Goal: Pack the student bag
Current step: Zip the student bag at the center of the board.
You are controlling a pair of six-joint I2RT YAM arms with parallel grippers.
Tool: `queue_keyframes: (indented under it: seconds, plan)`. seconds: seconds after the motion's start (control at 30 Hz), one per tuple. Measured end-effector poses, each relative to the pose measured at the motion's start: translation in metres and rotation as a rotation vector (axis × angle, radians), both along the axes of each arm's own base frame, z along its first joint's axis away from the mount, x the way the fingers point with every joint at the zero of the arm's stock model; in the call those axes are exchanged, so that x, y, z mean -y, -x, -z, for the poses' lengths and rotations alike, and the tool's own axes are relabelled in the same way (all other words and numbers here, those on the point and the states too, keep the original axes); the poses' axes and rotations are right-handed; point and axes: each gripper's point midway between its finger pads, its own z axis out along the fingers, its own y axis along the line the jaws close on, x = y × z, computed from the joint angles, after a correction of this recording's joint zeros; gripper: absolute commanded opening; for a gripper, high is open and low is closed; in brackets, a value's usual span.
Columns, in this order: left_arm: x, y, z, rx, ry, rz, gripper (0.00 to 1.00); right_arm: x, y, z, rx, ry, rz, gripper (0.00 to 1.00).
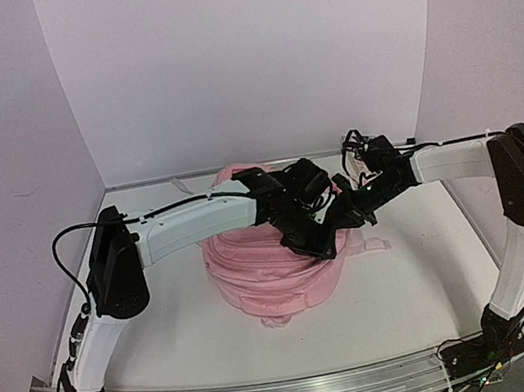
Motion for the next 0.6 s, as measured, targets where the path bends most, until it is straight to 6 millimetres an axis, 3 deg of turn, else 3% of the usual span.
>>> queue_keyframes:
  seconds: [0.17,0.3,0.37,0.47,0.6]
  plan:
    - [0.005,0.002,-0.008,-0.009,0.056,-0.015,0.68,0.001,-0.005,-0.006,0.023,-0.021,-0.007,0.31]
    - [0.002,0.007,-0.038,0.021,0.121,-0.021,0.93,0.011,-0.008,-0.013,0.071,-0.027,-0.04,0.41]
    - [-0.002,0.008,-0.061,0.038,0.16,-0.038,0.99,0.022,-0.01,-0.02,0.117,-0.013,-0.061,0.49]
    - [-0.015,0.006,-0.1,0.09,0.211,-0.081,1.0,0.039,-0.008,-0.038,0.209,0.021,-0.088,0.58]
    - [-0.042,-0.005,-0.136,0.175,0.244,-0.194,1.0,0.049,0.008,-0.073,0.374,0.047,-0.149,0.61]
